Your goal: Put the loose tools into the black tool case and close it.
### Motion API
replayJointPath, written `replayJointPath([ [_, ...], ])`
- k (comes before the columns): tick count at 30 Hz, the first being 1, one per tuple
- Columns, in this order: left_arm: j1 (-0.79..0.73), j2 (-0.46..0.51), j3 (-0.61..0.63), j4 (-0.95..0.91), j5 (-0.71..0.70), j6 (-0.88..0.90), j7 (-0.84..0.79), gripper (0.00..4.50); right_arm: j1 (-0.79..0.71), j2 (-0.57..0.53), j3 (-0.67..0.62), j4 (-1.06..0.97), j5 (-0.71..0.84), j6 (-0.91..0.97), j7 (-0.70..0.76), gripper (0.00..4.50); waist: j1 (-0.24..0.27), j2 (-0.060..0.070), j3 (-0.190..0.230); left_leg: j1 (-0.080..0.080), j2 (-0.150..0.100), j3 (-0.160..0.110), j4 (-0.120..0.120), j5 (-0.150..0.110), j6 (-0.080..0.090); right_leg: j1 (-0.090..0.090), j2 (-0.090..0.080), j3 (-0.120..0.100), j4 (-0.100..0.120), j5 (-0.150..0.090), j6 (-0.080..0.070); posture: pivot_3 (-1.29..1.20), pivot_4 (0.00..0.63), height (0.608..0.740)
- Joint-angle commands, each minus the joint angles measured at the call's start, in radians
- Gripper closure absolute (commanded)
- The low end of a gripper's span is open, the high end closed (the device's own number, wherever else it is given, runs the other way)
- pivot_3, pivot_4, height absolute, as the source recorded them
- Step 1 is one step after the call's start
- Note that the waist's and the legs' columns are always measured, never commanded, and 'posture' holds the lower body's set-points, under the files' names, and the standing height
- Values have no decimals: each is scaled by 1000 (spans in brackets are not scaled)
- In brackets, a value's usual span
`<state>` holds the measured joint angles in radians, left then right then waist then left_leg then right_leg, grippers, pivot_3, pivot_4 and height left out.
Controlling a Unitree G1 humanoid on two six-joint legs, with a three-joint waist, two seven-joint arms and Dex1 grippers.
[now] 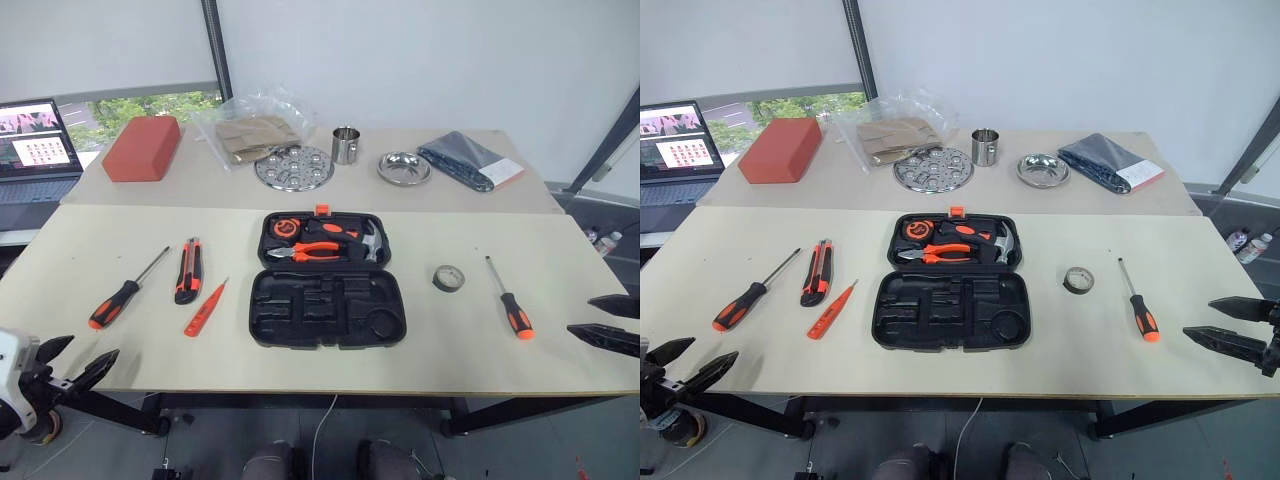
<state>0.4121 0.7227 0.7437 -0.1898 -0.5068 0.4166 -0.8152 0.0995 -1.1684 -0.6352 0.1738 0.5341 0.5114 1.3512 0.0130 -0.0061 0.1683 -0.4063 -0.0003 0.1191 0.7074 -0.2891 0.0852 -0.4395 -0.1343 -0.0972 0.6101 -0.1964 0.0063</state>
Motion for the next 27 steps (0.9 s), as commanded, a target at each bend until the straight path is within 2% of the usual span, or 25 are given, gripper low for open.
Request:
replayJointPath([
  [1, -27, 48, 9, 11, -1, 25, 2, 0, -29, -6, -19, -21, 14, 2, -9, 47, 0, 0, 0, 0, 0, 0, 0, 0, 0, 0, 0, 0, 0, 0, 0, 0, 150, 734],
  [6, -226, 200, -79, 176, 1, 121, -27, 0, -143, -5, 33, -177, 116, 120, -42, 47, 2, 1, 1, 0, 0, 0, 0, 2, -3, -1, 1, -1, 1, 0, 0, 0, 150, 734],
  [10, -385, 285, -230, 344, 82, 117, -54, 0, -205, 7, 103, -365, 201, 178, -58, 47, 0, 1, 0, 1, 1, 0, -3, 3, -5, -1, 1, -1, 1, 5, 2, 0, 150, 734],
  [14, -550, 310, -385, 517, 155, 156, -62, 0, -302, 36, 192, -475, 236, 186, -104, 47, -2, 0, 1, -1, 1, 1, -6, 4, -6, -1, 3, -2, 2, 5, 2, 0, 150, 734],
  [18, -683, 293, -491, 669, 213, 140, -96, 0, -393, 65, 274, -533, 263, 191, -134, 47, 0, -1, 1, -1, 0, 3, -8, 5, -6, -1, 4, -9, 2, 5, 2, 0, 150, 734],
  [22, -768, 282, -537, 753, 225, 143, -154, 1000, -505, 103, 375, -583, 266, 199, -179, 0, 3, -1, 1, 0, 0, 4, -8, 5, -6, -1, 3, -11, 2, 5, 2, 0, 150, 734],
  [27, -809, 294, -518, 793, 223, 138, -177, 2859, -545, 121, 410, -608, 276, 207, -202, 0, 6, -1, 1, 0, -1, 4, -6, 4, -6, 0, 1, -11, 2, 5, 3, 0, 150, 734],
])
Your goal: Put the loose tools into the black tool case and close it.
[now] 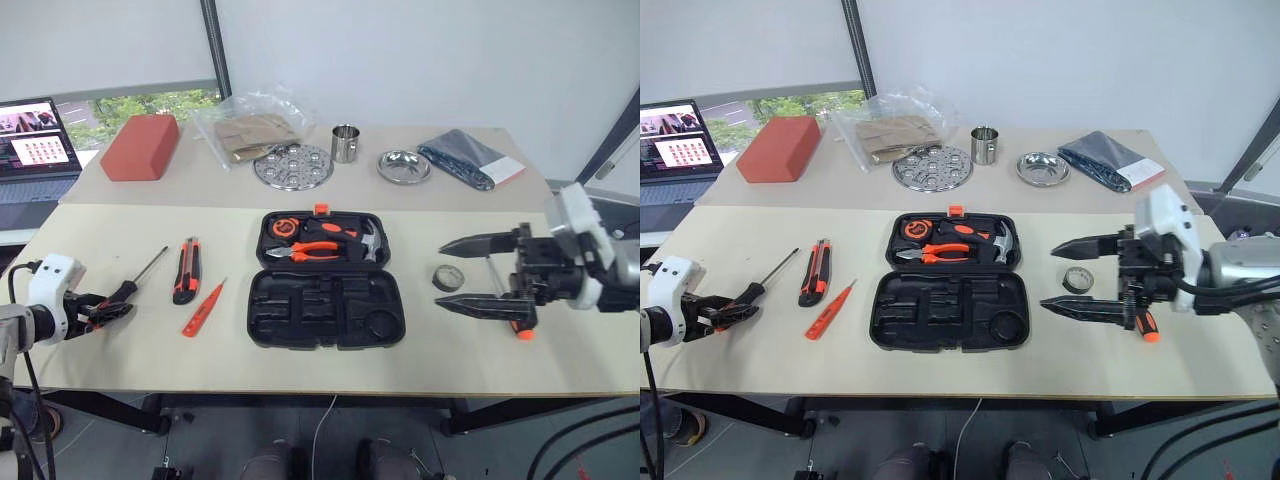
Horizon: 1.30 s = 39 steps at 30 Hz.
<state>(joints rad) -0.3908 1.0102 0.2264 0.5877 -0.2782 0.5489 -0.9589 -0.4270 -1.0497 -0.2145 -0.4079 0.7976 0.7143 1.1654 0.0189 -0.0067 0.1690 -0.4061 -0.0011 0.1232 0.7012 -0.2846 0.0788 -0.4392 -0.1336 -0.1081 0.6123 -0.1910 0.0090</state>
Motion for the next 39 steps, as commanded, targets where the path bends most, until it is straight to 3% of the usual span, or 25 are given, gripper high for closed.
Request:
replayJointPath([
  [1, -11, 15, 9, 14, -3, -29, -41, 3169, -17, -2, -2, -28, 4, 9, -25, 0, 0, 0, 0, 0, 0, 0, 0, 0, 0, 0, 0, 0, 0, 0, 0, 0, 150, 734],
  [2, -13, 23, 20, 5, 0, -82, -52, 3497, -11, -9, 5, -27, -9, 8, -28, 0, -1, 0, 0, 0, 0, 0, 0, 0, 0, 0, 0, 0, 0, 0, 0, 0, 150, 734],
  [6, -112, 54, 52, -73, -56, -177, -167, 3563, 27, -31, 10, -23, -15, 39, -30, 0, 0, -6, 1, -3, 0, 0, 1, 0, 0, -1, 1, -3, 1, 0, 0, 0, 150, 734],
  [10, -199, 64, -60, -197, -48, -221, -336, 3563, 74, -41, 2, -50, -21, 30, -24, 0, -1, -9, 1, -8, 0, -4, 6, 0, 0, -1, 2, -9, 0, 1, 0, 0, 150, 734],
  [14, -344, -49, -301, -308, 55, -257, -434, 3563, 96, -26, -22, -65, -22, 43, -83, 0, 1, -8, 0, -8, -1, -3, 10, 3, 5, 2, 3, -12, 1, 1, 1, 0, 150, 734],
  [18, -478, -197, -464, -195, 191, -324, -424, 3563, 138, -33, -31, -81, -34, 56, -118, 0, 4, -9, 1, -9, -1, -2, 12, 7, 12, 3, 6, -12, 1, 1, 2, 0, 150, 734],
  [24, -601, -384, -565, -41, 267, -374, -419, 3563, 178, -12, -47, -121, -14, 74, -179, 0, -6, -10, 2, -10, 0, -3, 14, 8, 14, 1, 8, -11, 2, 1, 2, 0, 150, 734],
  [35, -663, -470, -594, 144, 340, -552, -460, 3563, 220, -1, -113, -136, 6, 85, -237, 0, 0, -10, 2, -10, 0, -5, 16, 5, 18, 1, 4, -11, 2, 2, 3, 0, 150, 734],
  [37, -676, -483, -591, 172, 355, -567, -441, 2561, 225, 3, -114, -142, 7, 85, -243, 0, 3, -10, 2, -11, 0, -5, 18, 5, 20, 1, 4, -12, 2, 2, 3, 0, 150, 734],
  [39, -691, -495, -582, 186, 356, -564, -440, 2074, 235, 6, -116, -151, 10, 84, -247, 0, 6, -10, 2, -12, 0, -6, 20, 4, 21, 2, 4, -12, 2, 3, 4, 0, 150, 734],
])
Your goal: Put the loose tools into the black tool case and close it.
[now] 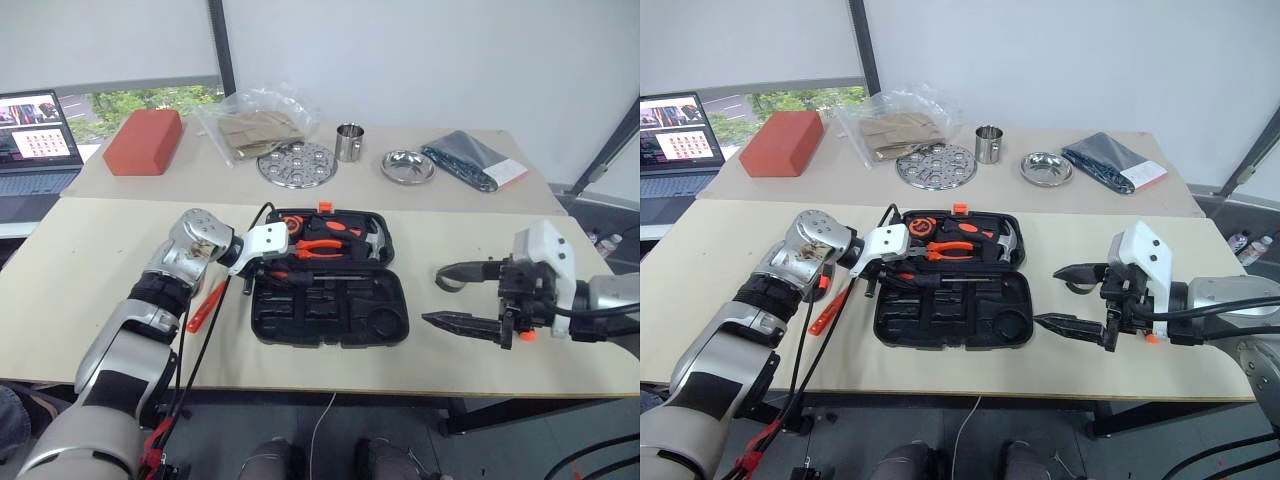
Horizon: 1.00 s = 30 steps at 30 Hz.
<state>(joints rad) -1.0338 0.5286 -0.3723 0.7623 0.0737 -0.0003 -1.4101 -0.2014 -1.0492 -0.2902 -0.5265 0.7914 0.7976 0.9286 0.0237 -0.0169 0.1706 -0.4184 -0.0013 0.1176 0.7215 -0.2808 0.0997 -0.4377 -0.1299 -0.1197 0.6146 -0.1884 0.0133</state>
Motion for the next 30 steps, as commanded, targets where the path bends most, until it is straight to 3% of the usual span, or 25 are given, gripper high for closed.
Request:
replayJointPath([
  [1, -61, -21, 29, 5, -10, 11, -1, 1649, 16, 6, -43, -37, 18, -1, -11, 0, 3, 0, 0, -2, 0, -1, 1, 0, 0, 0, 0, 0, 0, 0, 0, 0, 150, 734],
  [3, -75, -34, 56, -14, -48, 46, -32, 877, 27, 8, -48, -43, 23, -3, -12, 0, 7, 0, 0, -6, 0, -2, 6, -1, 1, -2, 0, -2, 1, 1, 1, 0, 150, 734],
  [5, -75, -35, 66, -36, -69, 68, -68, 620, 31, 9, -49, -42, 24, -7, -14, 0, 9, 0, 0, -6, 0, -2, 8, -1, 2, -2, 0, -1, 1, 2, 2, 0, 150, 734],
  [8, -81, -48, 82, -39, -71, 86, -43, 1247, 29, 14, -45, -41, 27, -9, -22, 0, 11, 0, 0, -6, 0, -2, 9, -2, 3, -1, 0, -1, 0, 2, 3, 0, 150, 734],
  [16, -96, -96, 53, 42, -3, 70, 22, 4309, 18, 24, -33, -34, 17, -19, -31, 0, 13, 0, 0, -6, -1, -2, 9, -2, 3, -1, 1, -1, 0, 2, 3, 0, 150, 734],
  [17, -97, -104, 51, 49, 4, 68, 31, 4461, 18, 25, -34, -34, 16, -20, -32, 0, 13, 0, 0, -6, -1, -2, 9, -2, 3, -1, 1, -1, 0, 2, 3, 0, 150, 734],
  [30, -159, -132, 90, 107, -13, 125, 27, 4461, 58, 26, -57, -57, 11, -26, -41, 0, 14, 0, 0, -6, -1, -2, 9, -3, 4, -1, 1, -1, 0, 3, 5, 0, 150, 734],
])
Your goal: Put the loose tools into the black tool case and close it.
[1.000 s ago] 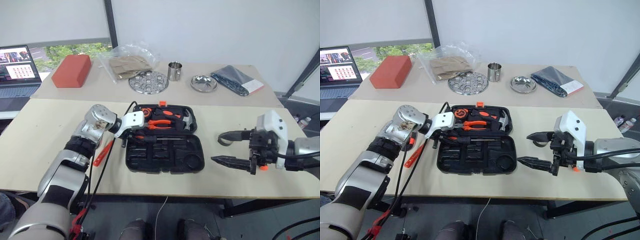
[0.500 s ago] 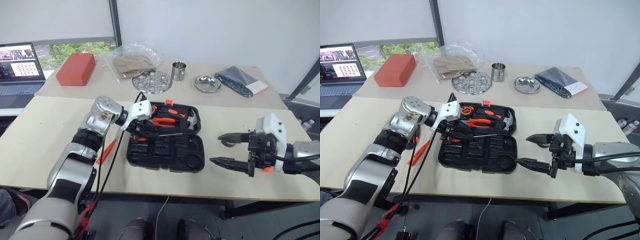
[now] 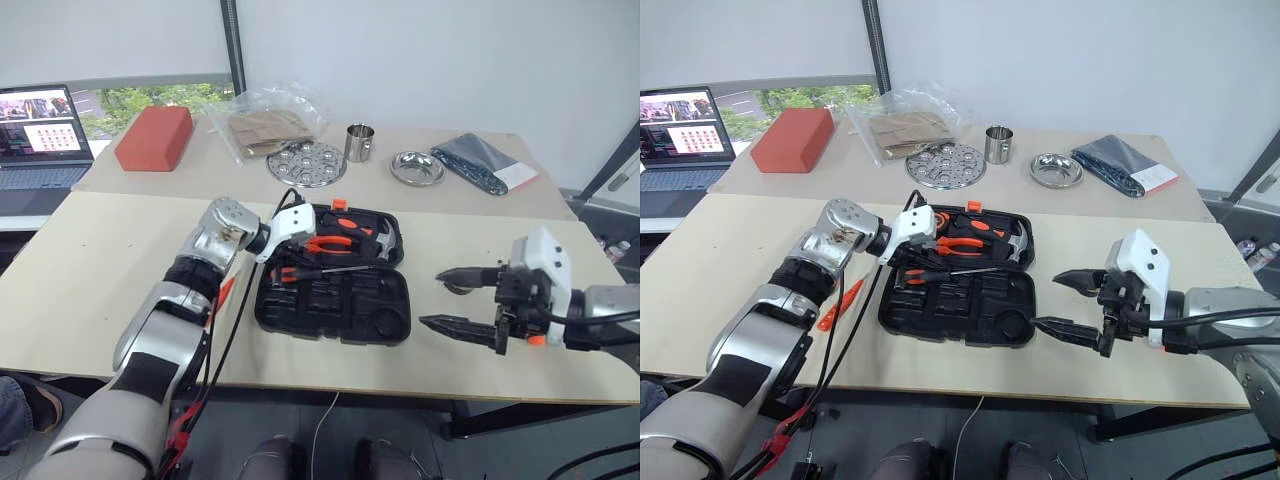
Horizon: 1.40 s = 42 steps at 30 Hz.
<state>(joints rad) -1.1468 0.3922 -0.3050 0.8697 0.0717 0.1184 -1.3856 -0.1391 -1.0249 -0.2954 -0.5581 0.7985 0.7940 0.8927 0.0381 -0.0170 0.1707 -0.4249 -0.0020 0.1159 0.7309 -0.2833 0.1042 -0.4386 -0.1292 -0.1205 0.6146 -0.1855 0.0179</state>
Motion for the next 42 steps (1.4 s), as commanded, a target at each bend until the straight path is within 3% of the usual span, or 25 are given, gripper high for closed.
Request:
replayJointPath([
  [1, -47, 6, 19, 6, 0, -2, 10, 4461, -5, 2, -53, -26, 6, -21, -7, 0, 0, 0, 0, 0, 0, 0, 0, 0, 0, 0, 0, 0, 0, 0, 0, 0, 150, 734],
  [12, 67, -4, -104, -21, 125, -230, 31, 4461, -11, 14, -51, -39, 18, -16, -21, 0, 2, 0, -2, 1, 0, 0, 0, 0, 0, 1, 0, 0, -1, 0, 0, 0, 150, 734],
  [20, 23, -12, -48, -6, 79, -227, 6, 4461, -5, 25, -50, -39, 19, -20, -27, 0, 4, 1, -2, 1, 0, 0, 0, 0, 0, 2, -1, 0, -2, 0, 0, 0, 150, 734],
  [36, 15, -45, -196, 149, 276, -520, 124, 4461, -27, 54, -26, -31, 1, -22, -54, 0, 6, 1, -5, 3, 0, -1, 1, -1, 1, 3, -1, 0, -1, 1, 0, 0, 150, 734],
  [41, -42, -59, -57, 174, 130, -391, 84, 4461, 31, 53, -110, -53, 18, 5, -81, 0, 13, 1, -6, 4, 0, -1, 2, 0, 5, 7, -3, 0, -4, 5, 2, 0, 150, 734],
  [42, -47, -49, -11, 152, 75, -341, 47, 4223, 57, 53, -146, -60, 27, 15, -85, 0, 13, 1, -6, 4, 0, -1, 2, 0, 6, 6, -3, 0, -4, 5, 3, 0, 150, 734],
])
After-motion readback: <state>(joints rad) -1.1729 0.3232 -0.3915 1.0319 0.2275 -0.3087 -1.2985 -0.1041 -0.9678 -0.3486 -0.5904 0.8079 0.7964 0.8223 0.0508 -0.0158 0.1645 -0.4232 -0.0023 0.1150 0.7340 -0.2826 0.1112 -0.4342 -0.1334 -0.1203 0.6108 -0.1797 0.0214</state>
